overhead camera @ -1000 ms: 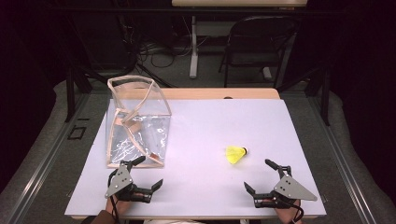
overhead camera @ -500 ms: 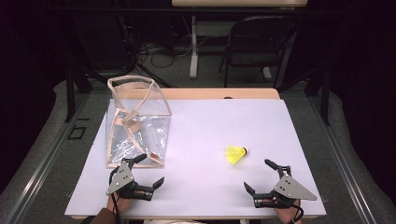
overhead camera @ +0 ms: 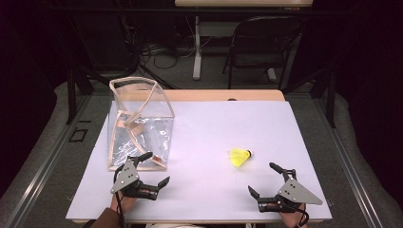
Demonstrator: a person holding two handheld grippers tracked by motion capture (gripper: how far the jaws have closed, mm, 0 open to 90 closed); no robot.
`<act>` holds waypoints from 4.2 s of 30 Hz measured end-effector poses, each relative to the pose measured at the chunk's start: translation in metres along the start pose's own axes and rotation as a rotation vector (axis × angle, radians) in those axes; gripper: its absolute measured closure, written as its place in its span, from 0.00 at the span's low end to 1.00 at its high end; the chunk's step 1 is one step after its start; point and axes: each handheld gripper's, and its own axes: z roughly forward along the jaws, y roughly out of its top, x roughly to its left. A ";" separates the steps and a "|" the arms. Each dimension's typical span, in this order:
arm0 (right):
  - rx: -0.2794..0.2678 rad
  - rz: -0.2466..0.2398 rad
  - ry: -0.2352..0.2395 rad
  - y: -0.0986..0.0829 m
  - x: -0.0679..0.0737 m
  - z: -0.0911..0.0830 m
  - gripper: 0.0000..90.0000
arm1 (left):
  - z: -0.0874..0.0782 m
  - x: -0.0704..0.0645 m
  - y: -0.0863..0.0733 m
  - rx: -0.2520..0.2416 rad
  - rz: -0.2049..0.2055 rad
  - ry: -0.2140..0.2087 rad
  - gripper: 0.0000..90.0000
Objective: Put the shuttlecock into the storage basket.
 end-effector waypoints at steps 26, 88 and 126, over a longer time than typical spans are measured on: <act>0.012 -0.002 -0.001 0.000 0.000 0.001 0.00 | 0.032 0.006 0.027 0.016 0.032 -0.066 0.00; 0.019 0.000 0.002 -0.001 0.001 0.001 0.00 | 0.133 0.009 0.064 0.121 0.092 -0.278 0.00; 0.020 0.003 0.002 -0.001 0.001 0.001 0.00 | 0.196 0.000 0.080 0.210 0.143 -0.383 0.00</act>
